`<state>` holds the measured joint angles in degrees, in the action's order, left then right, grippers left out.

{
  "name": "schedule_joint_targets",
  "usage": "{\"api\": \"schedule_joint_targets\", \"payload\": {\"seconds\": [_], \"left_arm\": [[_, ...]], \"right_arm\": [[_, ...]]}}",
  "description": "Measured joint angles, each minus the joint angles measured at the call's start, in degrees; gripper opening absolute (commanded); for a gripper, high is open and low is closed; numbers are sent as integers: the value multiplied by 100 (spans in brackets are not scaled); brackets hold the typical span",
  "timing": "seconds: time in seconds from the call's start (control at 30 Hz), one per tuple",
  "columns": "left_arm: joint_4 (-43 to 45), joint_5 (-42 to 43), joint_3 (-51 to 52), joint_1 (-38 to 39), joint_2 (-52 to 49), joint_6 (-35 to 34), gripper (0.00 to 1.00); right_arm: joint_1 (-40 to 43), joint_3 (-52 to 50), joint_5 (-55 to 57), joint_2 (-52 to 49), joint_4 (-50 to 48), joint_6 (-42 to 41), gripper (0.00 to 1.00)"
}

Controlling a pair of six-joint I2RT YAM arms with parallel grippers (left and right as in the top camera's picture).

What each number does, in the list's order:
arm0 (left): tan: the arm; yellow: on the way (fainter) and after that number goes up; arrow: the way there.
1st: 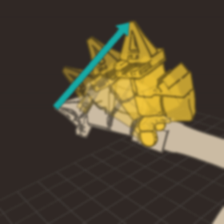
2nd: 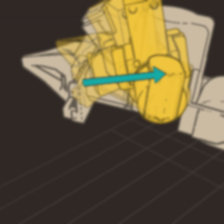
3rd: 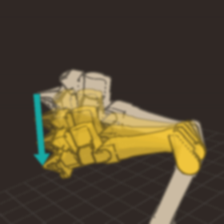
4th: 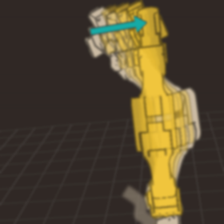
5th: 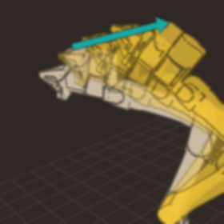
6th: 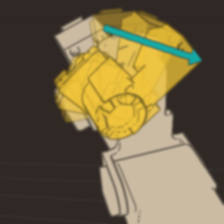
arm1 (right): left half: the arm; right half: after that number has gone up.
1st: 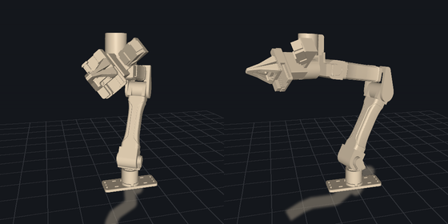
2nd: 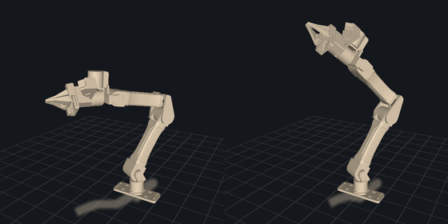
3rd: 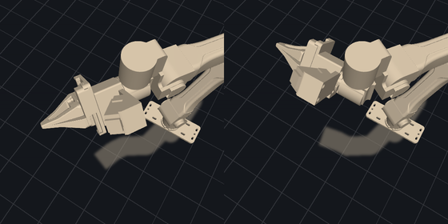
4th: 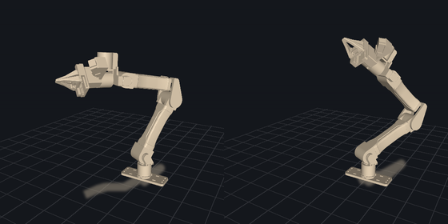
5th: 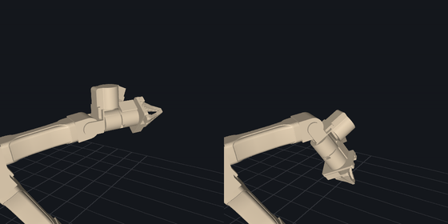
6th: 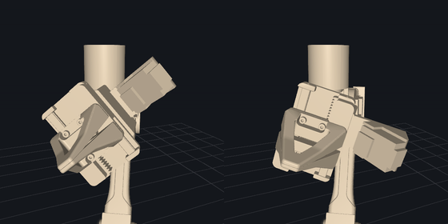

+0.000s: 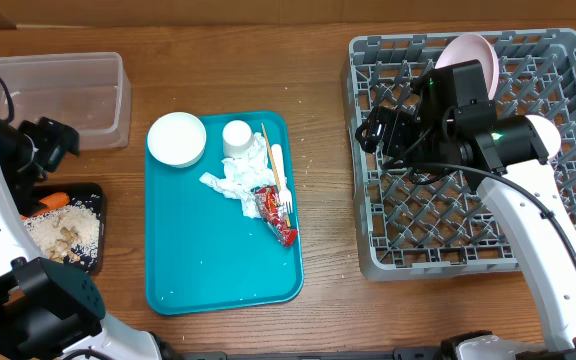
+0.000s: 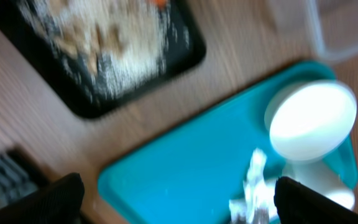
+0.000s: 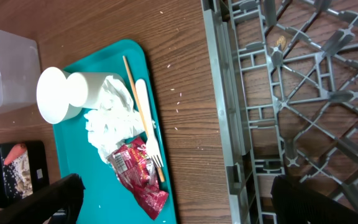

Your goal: Sort waste into correct bins and load items into the dishwasher rack

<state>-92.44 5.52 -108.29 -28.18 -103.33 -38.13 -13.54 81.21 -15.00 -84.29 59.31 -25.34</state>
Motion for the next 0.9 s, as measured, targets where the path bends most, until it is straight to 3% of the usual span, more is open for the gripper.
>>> {"api": "schedule_joint_targets", "payload": {"seconds": [0.27,0.47,0.7,0.9], "left_arm": [[-273,782,0,0,-2,120,100],[-424,1296,7,356,-2,1244,100],[-382,1257,332,2275,-9,1775,100],[-308,487,590,3762,-9,1043,100]], "right_arm": [[0,0,-52,-2,28,-9,100],[83,0,664,-11,31,-214,100],[997,0,1488,-15,39,-741,100],[1709,-2,1692,-17,63,-855,100]]}}
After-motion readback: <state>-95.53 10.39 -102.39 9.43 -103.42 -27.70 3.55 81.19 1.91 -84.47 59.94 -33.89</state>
